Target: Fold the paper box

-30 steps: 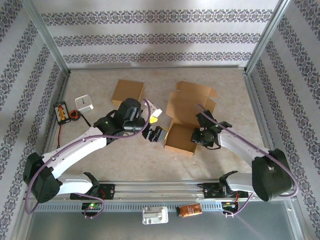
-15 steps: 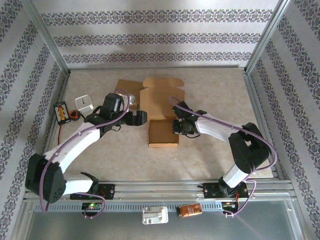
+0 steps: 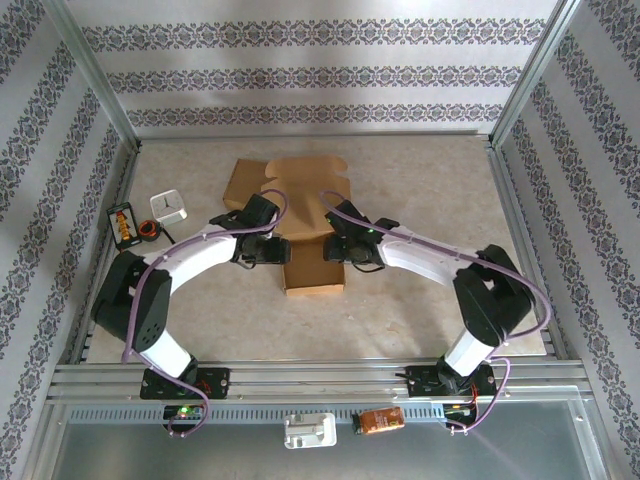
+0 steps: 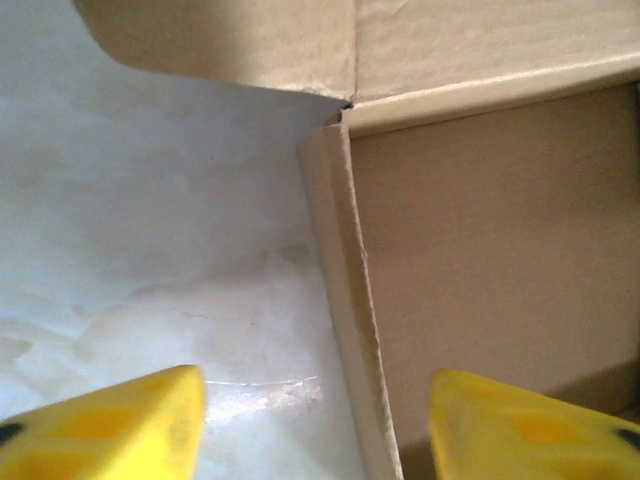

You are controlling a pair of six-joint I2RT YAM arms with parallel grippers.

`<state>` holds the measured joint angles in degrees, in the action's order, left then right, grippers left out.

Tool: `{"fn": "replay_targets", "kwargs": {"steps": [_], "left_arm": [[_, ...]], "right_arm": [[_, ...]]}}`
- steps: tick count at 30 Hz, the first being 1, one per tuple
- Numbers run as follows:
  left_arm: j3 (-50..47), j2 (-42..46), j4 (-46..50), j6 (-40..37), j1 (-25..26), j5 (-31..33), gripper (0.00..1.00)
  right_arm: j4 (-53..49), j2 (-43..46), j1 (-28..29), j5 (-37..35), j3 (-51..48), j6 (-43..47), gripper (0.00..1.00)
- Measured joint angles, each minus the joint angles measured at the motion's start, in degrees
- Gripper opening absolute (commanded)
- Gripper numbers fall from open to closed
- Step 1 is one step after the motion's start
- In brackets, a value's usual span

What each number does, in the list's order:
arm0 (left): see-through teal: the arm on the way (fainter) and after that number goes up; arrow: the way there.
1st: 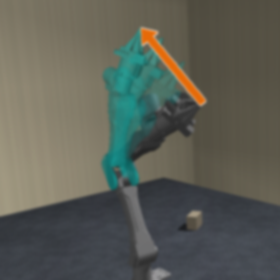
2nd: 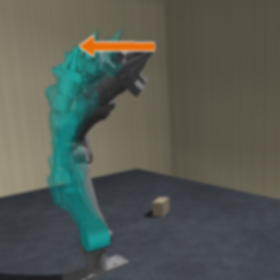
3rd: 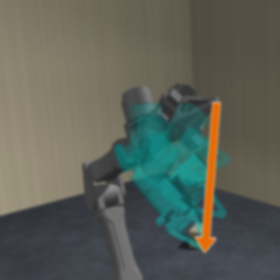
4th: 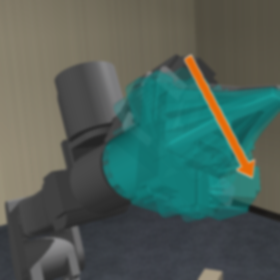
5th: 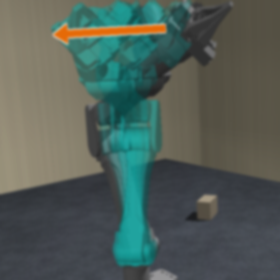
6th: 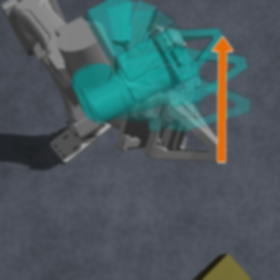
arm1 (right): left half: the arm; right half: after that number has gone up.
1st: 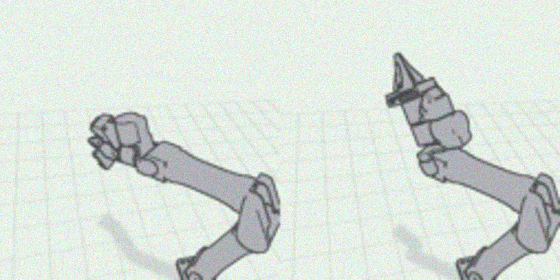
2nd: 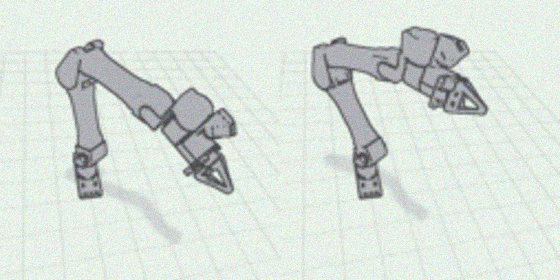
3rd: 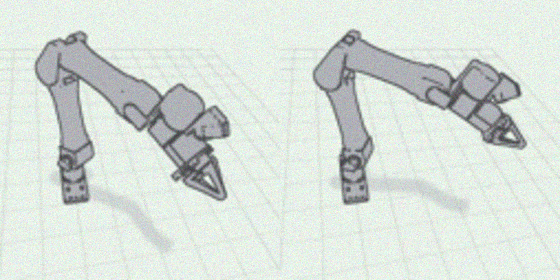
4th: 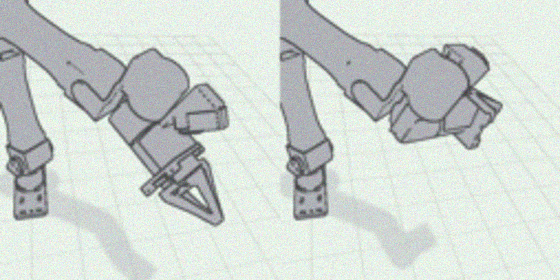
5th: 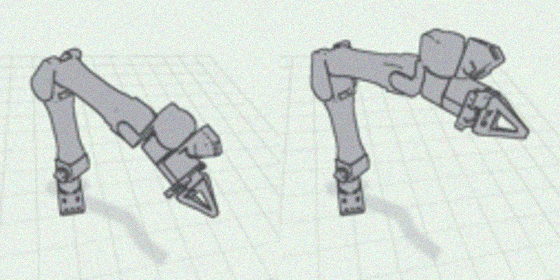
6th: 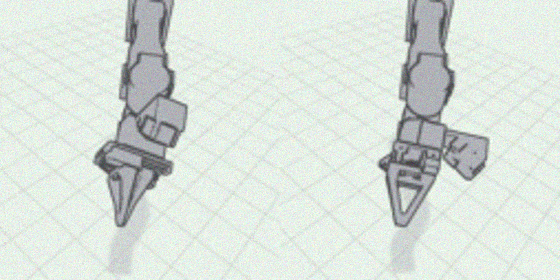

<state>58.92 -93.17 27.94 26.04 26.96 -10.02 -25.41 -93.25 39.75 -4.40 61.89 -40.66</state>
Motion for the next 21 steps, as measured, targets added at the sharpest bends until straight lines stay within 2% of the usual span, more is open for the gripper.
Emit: {"fn": "replay_targets", "kwargs": {"steps": [5, 9, 10, 12, 16, 21], "left_arm": [[0.61, -4.72, -0.07, 0.72, 0.33, -1.68, 0.37], [0.74, -5.92, -0.09, 0.83, 0.79, -1.92, 0.36], [0.94, -5.95, -0.07, 0.76, 0.85, -1.79, 0.4], [1.62, -5.77, -0.13, -0.13, 0.85, -1.44, 0.53], [1.7, -1.7, -0.48, -1.84, 0.85, 0.0, 0.6], [2.6, 8.61, -1.53, -4.2, -0.35, 1.16, 0.66]], "right_arm": [[0.04, 6.95, -1.95, -0.13, -1.92, -0.11, 0.64], [-0.04, 10.1, -3.67, -0.11, -3.87, -0.11, 0.67], [-0.07, 10.56, -4.09, -0.07, -4.15, 0.09, 0.68], [-0.07, 11.32, -5.01, 0.09, -4.31, 0.63, 0.72], [0.0, 12.39, -8.9, 3.3, -3.74, 4.5, 0.79], [-0.22, 9.73, -16.46, 11.34, 2.45, 10.36, 0.84]]}}
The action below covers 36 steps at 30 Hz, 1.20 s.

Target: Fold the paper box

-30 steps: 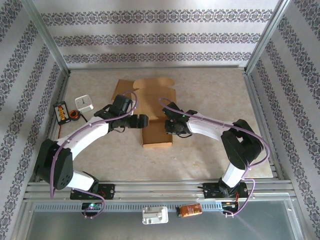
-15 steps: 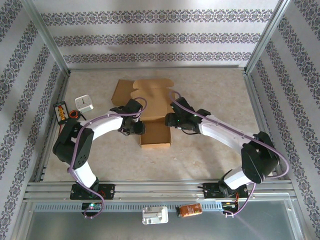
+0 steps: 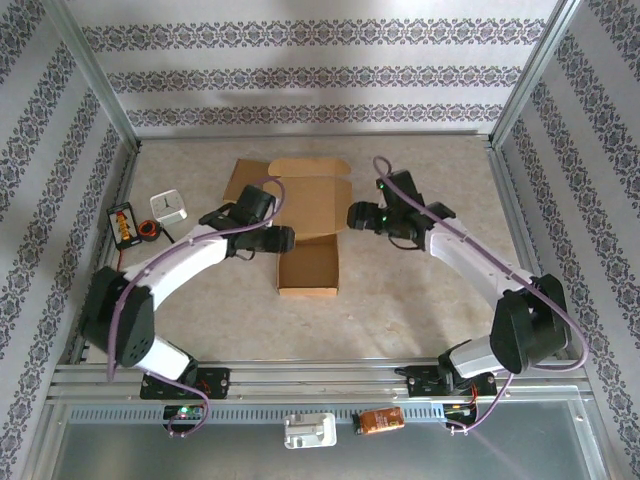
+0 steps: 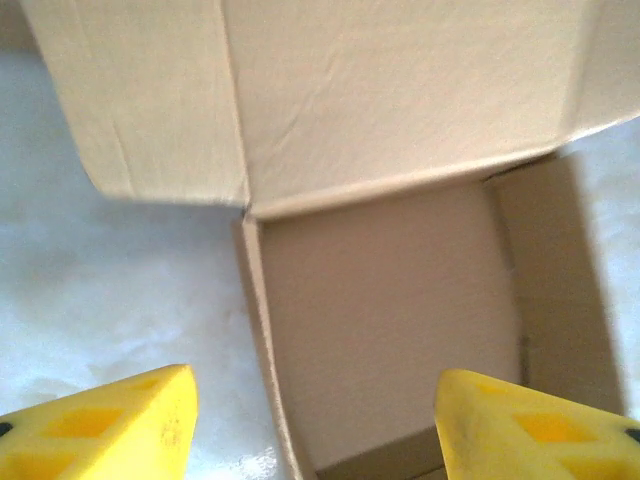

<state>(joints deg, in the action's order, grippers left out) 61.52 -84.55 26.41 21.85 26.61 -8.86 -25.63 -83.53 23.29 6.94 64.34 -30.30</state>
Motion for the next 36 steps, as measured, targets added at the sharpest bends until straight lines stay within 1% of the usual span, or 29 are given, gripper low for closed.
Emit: {"fn": "replay_targets", "kwargs": {"steps": [2, 5, 7, 12, 16, 20, 22, 26, 28, 30, 33, 36], "left_arm": [[1.27, 2.03, -0.85, -0.98, -2.25, -0.94, 0.68], [3.65, 1.51, -2.01, -2.6, -6.99, -4.17, 0.71], [5.81, -0.68, -2.54, -3.52, -10.16, -7.87, 0.74], [13.51, -9.25, -2.97, -5.29, -16.02, -16.92, 0.77], [18.43, -15.13, -3.06, -7.3, -18.53, -22.86, 0.79], [22.58, -20.63, -2.89, -9.77, -19.76, -28.26, 0.8], [23.69, -22.6, -2.84, -10.64, -19.96, -29.75, 0.8], [25.51, -25.62, -2.14, -11.87, -19.98, -31.52, 0.8], [26.05, -26.53, -1.86, -12.39, -19.98, -31.67, 0.79], [26.38, -27.08, -1.57, -12.81, -19.98, -31.67, 0.75], [27.54, -28.04, -1.01, -13.11, -19.98, -31.69, 0.71], [28.98, -29.24, -0.63, -13.11, -19.98, -31.87, 0.65]], "right_arm": [[0.02, -2.12, -2.36, 3.21, 3.5, 2.16, 0.86], [-0.26, -6.73, -5.07, 8.44, 9.33, 5.07, 0.91], [-0.57, -10.56, -6.25, 11.5, 13.57, 6.6, 0.94], [-3.34, -20.44, -7.61, 16.31, 24.5, 10.86, 0.94], [-5.97, -26.49, -7.72, 18.14, 30.93, 13.6, 0.85], [-7.69, -30.45, -7.78, 20.31, 34.12, 15.04, 0.68], [-8.2, -31.87, -7.78, 21.2, 34.73, 15.41, 0.63], [-9.2, -33.42, -7.78, 22.12, 34.88, 15.37, 0.58], [-9.51, -33.53, -7.78, 22.14, 34.88, 15.37, 0.51], [-9.57, -33.53, -7.78, 22.4, 34.88, 15.37, 0.44], [-9.57, -33.53, -7.78, 22.58, 34.91, 15.54, 0.42], [-9.57, -33.55, -7.78, 22.67, 34.88, 15.52, 0.41]]}}
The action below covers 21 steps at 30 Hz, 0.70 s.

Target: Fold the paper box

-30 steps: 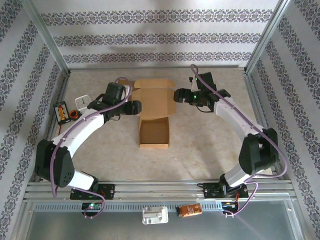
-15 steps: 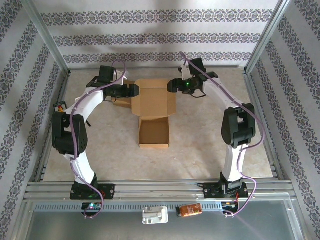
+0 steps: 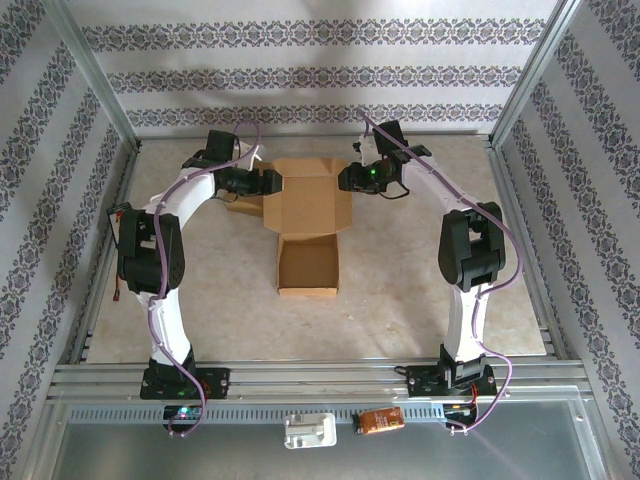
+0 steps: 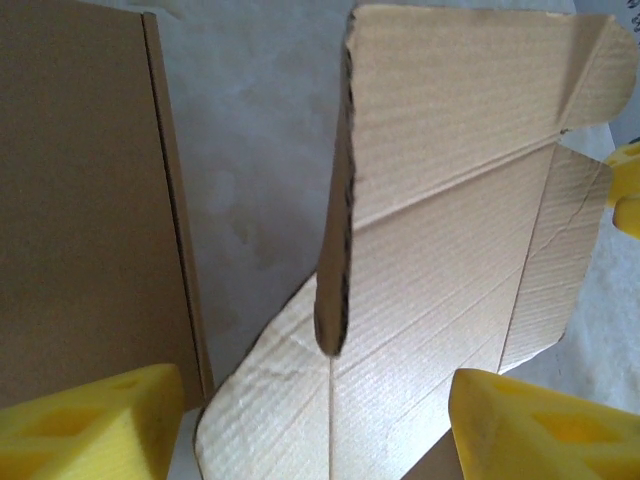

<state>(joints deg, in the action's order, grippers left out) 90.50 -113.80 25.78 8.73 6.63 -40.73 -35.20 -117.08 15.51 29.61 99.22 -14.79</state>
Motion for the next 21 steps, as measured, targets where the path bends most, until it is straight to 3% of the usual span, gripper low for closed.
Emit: {"fn": "replay_targets", "kwargs": {"steps": [5, 21], "left_arm": [[0.15, -0.35, 0.15, 0.94, 0.0, -0.92, 0.6], [-3.69, 3.78, -1.11, 13.75, 0.24, 0.79, 0.65]], "right_arm": [[0.0, -0.02, 0.0, 0.02, 0.02, -0.31, 0.41], [0.52, 2.58, 2.89, -5.18, -1.92, -10.23, 0.48]]}}
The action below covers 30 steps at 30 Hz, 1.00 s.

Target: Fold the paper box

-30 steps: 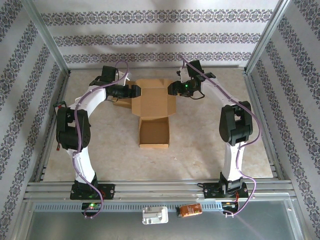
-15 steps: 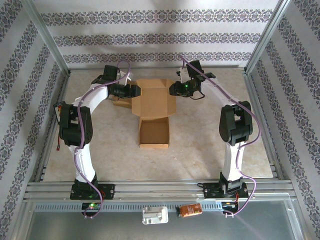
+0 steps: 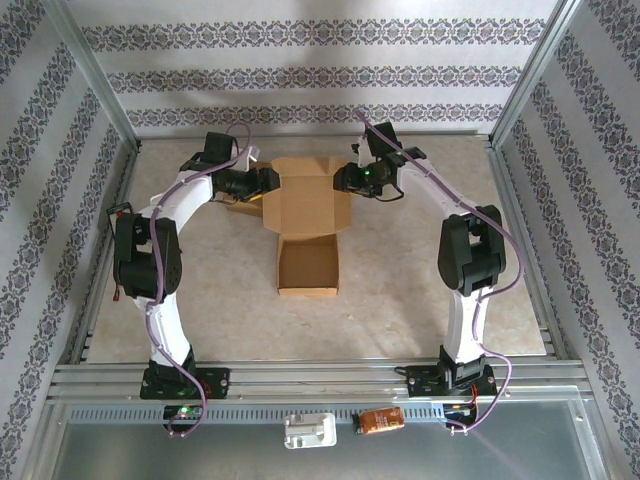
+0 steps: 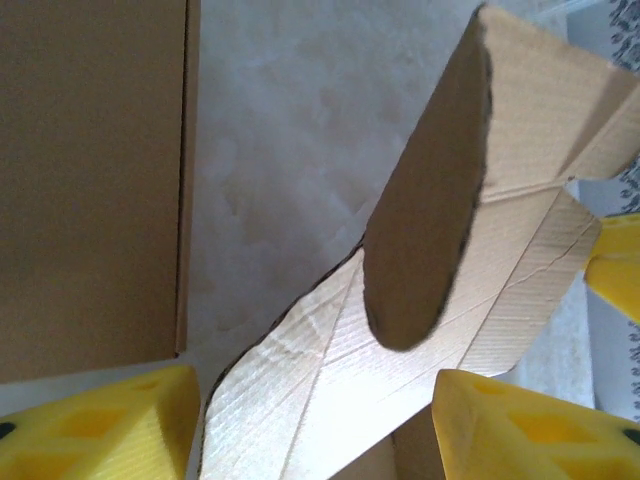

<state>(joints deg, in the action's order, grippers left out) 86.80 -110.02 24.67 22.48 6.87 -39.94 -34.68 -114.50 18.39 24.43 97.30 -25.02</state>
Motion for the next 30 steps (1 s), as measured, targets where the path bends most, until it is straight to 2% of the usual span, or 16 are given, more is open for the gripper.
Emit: {"fn": "replay_targets", "kwargs": {"steps": [9, 16, 18, 21, 25, 27, 30], "left_arm": [[-8.26, 8.41, -6.01, 7.52, 4.46, 6.43, 0.67], [-15.21, 11.78, -10.71, 11.32, 6.29, 9.92, 0.68], [-16.94, 12.33, -12.37, 12.37, 6.56, 10.34, 0.68], [-18.88, 13.0, -14.64, 13.25, 6.78, 10.67, 0.69], [-18.93, 13.03, -16.63, 12.37, 6.8, 10.93, 0.68], [-18.93, 13.03, -16.94, 10.91, 6.8, 11.13, 0.65], [-18.93, 13.03, -17.22, 8.52, 6.8, 10.95, 0.54]], "right_arm": [[2.14, 3.8, 3.43, -4.72, -5.07, -9.31, 0.49], [3.96, 7.67, 6.93, -8.74, -10.78, -11.3, 0.49], [4.83, 8.81, 7.85, -9.42, -12.2, -11.21, 0.43], [6.29, 9.79, 8.61, -10.23, -13.09, -10.49, 0.26], [8.07, 9.86, 8.7, -11.65, -13.03, -7.19, 0.19], [8.48, 9.86, 8.41, -12.15, -13.0, -4.81, 0.12], [9.2, 9.86, 8.35, -13.18, -12.98, -0.96, 0.1]]}}
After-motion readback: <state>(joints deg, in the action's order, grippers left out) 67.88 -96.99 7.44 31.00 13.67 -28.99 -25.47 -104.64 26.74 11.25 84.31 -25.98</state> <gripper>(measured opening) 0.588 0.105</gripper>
